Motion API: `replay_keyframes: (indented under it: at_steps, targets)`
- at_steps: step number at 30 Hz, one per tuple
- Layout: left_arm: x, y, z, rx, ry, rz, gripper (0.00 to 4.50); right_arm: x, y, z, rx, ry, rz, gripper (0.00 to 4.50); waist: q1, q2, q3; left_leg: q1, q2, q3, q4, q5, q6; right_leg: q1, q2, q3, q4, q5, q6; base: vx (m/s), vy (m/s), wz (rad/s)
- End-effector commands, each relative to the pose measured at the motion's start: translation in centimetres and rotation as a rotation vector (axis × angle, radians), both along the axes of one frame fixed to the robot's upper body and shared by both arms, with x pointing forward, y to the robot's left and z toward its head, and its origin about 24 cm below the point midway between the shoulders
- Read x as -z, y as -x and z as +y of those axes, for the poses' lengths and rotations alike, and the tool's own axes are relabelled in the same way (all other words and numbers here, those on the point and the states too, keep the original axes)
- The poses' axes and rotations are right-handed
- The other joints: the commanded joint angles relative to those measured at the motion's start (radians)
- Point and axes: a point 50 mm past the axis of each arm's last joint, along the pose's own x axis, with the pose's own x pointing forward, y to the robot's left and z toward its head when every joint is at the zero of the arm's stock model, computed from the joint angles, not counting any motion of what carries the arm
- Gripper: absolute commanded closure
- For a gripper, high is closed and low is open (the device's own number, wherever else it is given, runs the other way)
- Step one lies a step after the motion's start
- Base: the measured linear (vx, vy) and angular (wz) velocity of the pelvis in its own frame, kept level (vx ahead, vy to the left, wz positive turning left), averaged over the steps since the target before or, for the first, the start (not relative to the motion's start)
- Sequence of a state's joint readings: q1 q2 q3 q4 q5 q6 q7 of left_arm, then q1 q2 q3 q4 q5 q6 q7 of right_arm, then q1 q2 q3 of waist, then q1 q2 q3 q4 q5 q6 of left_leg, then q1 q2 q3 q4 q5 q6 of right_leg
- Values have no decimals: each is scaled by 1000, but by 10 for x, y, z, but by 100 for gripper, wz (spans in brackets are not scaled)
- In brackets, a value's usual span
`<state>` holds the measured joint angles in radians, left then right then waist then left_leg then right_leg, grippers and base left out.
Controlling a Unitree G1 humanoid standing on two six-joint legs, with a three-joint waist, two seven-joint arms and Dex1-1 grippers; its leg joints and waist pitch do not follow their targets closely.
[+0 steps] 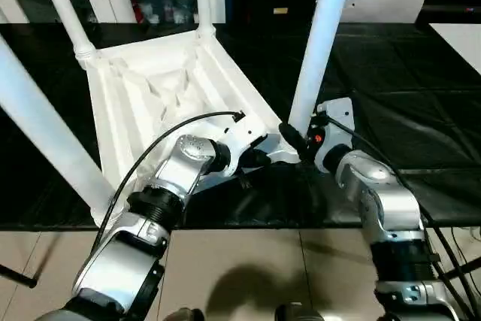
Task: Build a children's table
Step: Rotate leg to tighten
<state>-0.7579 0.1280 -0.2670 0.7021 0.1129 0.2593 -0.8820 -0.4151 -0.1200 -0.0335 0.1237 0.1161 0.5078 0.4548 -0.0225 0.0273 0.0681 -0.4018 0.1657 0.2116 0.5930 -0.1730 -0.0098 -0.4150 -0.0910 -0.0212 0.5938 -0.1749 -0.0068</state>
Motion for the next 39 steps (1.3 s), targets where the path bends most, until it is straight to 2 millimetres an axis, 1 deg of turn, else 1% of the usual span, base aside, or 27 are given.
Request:
replay_keyframes:
  at_steps: [1,2,3,4,5,6,7,8,9,10,11,12,13,14,15,17,18,19,20,21,22,25,28,34,35,36,39]
  targets:
    - [-15,1,-8,107,10,-79,450,4,8,14,-164,-21,12,105,6,-6,-72,27,55,-33,-69,-202,74,48,-46,25,-71,-152,-234,0,0,0]
    - [-13,2,-2,128,-6,-80,450,4,9,6,-188,-11,7,105,7,-6,-72,28,54,-32,-68,-202,76,49,-45,24,-72,-146,-236,0,0,0]
    - [-12,3,1,139,-15,-80,450,3,9,2,-204,-5,6,94,8,-6,-72,28,54,-32,-67,-200,83,51,-45,24,-69,-129,-242,0,0,0]
    - [-10,5,7,160,-26,-64,450,1,11,-4,-235,14,-3,89,8,-5,-71,29,56,-31,-67,-200,86,49,-46,25,-69,-123,-246,0,0,0]
    - [-9,6,11,175,-32,-52,450,0,11,-8,-256,26,-9,89,9,-4,-70,28,56,-32,-67,-194,88,50,-45,24,-67,-114,-252,0,0,0]
    - [-8,7,14,201,-35,-53,450,-1,12,-11,-278,47,-21,73,10,-3,-69,29,56,-31,-67,-198,87,49,-45,24,-68,-119,-257,0,0,0]
    - [-7,8,17,219,-36,-44,450,-2,13,-13,-308,55,-26,73,10,-4,-69,28,56,-31,-67,-201,88,49,-46,23,-68,-124,-257,0,0,0]
    - [-7,9,19,231,-36,-37,450,-3,14,-14,-330,60,-30,60,12,-5,-69,29,56,-32,-67,-206,85,51,-47,23,-69,-135,-256,0,0,0]
    - [-7,9,19,231,-36,-37,450,-3,14,-14,-330,60,-30,60,13,-4,-70,31,57,-31,-67,-208,84,49,-46,24,-69,-136,-257,0,0,0]
    - [-7,13,23,310,-29,-34,450,-6,19,-19,-421,90,-47,60,16,-3,-69,33,58,-31,-67,-213,83,47,-47,24,-69,-139,-260,0,0,0]
    - [-8,14,24,331,-26,-33,450,-6,20,-20,-444,98,-50,60,21,-4,-70,33,58,-31,-67,-214,84,50,-47,24,-68,-136,-260,0,0,0]
    - [-8,16,29,378,-40,-25,450,-5,21,-24,-494,140,-46,60,23,-3,-69,33,60,-30,-68,-212,83,49,-48,25,-67,-129,-261,0,0,0]
    - [-7,18,33,418,-75,-25,450,-3,22,-28,-536,174,-41,60,29,-9,-72,36,62,-30,-67,-209,85,49,-47,22,-66,-121,-263,0,0,0]
    - [-6,18,36,441,-101,-24,450,-2,22,-30,-564,193,-36,60,34,-4,-70,37,63,-28,-67,-207,86,45,-46,24,-63,-109,-269,0,0,0]
    - [-6,19,39,463,-123,-21,450,-1,23,-32,-594,201,-33,60,35,-4,-70,37,63,-27,-67,-203,86,46,-46,24,-62,-104,-270,0,0,0]
    - [-6,22,44,522,-139,-1,450,-2,27,-33,-687,185,-25,60,43,-10,-68,35,64,-25,-67,-201,89,48,-48,24,-61,-118,-272,0,0,0]
    - [-6,24,45,550,-141,7,450,-3,29,-33,-728,175,-21,60,49,-9,-69,36,65,-25,-66,-201,92,48,-49,23,-59,-124,-271,0,0,0]
    - [-7,25,46,569,-141,13,450,-3,30,-33,-755,163,-11,75,52,-10,-69,37,66,-24,-66,-197,94,47,-49,23,-59,-123,-272,0,0,0]
    - [-7,26,46,576,-141,16,450,-3,31,-34,-767,158,-7,85,57,-8,-70,39,68,-24,-65,-184,96,46,-49,24,-56,-109,-276,0,0,0]
    - [-7,27,47,603,-143,25,450,-3,32,-34,-809,139,11,85,57,-12,-70,38,67,-23,-64,-179,98,46,-48,23,-55,-102,-279,0,0,0]
    - [-7,29,47,621,-146,30,450,-3,33,-34,-833,131,22,97,62,-11,-71,37,67,-24,-64,-172,101,47,-50,23,-52,-94,-283,0,0,0]
    - [-7,30,47,648,-149,35,450,-3,33,-33,-870,116,31,126,64,-11,-69,37,67,-23,-65,-185,97,44,-51,22,-55,-122,-284,0,0,0]
    - [-7,31,47,665,-147,37,450,-2,34,-31,-916,91,46,141,67,-11,-69,37,67,-24,-66,-199,85,44,-52,23,-57,-151,-276,0,0,0]
    - [-7,31,49,677,-150,43,450,-1,36,-28,-975,54,74,198,72,-12,-69,35,66,-25,-66,-184,87,45,-51,22,-55,-140,-275,0,0,0]
    - [-7,31,49,678,-152,44,450,-1,37,-28,-982,50,77,198,72,-12,-69,36,66,-24,-66,-181,87,44,-51,23,-56,-140,-276,0,0,0]
    - [-7,31,49,678,-152,45,450,-1,37,-28,-983,49,78,215,72,-12,-69,37,66,-24,-65,-182,86,43,-51,23,-56,-141,-276,0,0,0]
    - [-7,31,50,677,-156,48,450,-1,37,-27,-1004,36,92,237,74,-12,-69,36,67,-24,-66,-178,86,44,-51,23,-56,-142,-274,0,0,0]
